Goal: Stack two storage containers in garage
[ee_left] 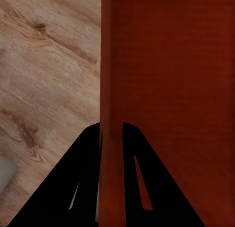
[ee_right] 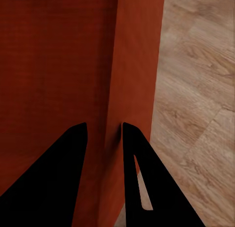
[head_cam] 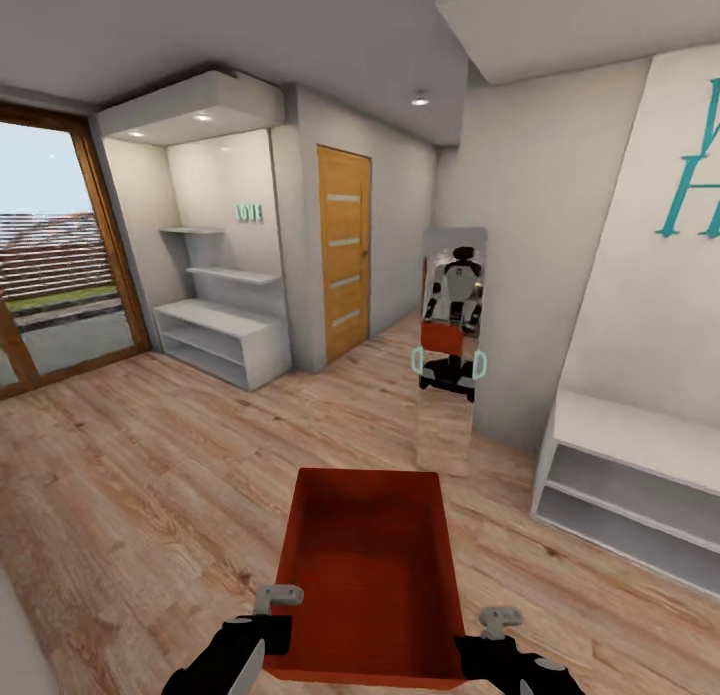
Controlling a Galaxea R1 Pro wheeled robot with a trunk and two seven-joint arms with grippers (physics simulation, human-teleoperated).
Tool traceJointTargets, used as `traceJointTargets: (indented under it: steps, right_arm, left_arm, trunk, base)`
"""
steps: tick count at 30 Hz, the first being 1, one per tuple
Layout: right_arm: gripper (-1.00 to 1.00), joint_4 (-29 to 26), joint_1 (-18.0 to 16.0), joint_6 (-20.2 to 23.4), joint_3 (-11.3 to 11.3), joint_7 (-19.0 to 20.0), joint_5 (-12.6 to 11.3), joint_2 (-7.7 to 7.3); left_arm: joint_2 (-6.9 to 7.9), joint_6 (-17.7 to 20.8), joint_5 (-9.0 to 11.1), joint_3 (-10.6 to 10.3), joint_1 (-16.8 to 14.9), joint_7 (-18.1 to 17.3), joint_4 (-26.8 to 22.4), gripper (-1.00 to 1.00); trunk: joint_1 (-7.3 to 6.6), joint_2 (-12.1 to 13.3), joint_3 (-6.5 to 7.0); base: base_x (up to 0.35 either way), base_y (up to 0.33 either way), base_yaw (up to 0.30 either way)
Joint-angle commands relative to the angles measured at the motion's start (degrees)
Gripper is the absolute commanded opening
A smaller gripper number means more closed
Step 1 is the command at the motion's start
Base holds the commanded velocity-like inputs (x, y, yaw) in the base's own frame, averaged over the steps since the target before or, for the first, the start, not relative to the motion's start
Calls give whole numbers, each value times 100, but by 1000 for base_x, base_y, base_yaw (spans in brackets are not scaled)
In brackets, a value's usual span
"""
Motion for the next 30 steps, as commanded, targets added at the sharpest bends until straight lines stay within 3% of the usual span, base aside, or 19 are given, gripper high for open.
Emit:
traceJointTargets:
  steps: [1,30]
  right_arm:
    - [-100,-16,6,30,68,-86,328,-1]
    - [-100,-16,6,22,59,-86,337,-1]
  left_arm:
    - [-34,49,-51,72,-11,179,-12,-100]
    - [-34,49,-51,72,-11,179,-14,-100]
  trunk:
    - [6,-12,-12]
    - [6,-12,-12]
  base:
    - [325,0,245]
    - [325,2,20]
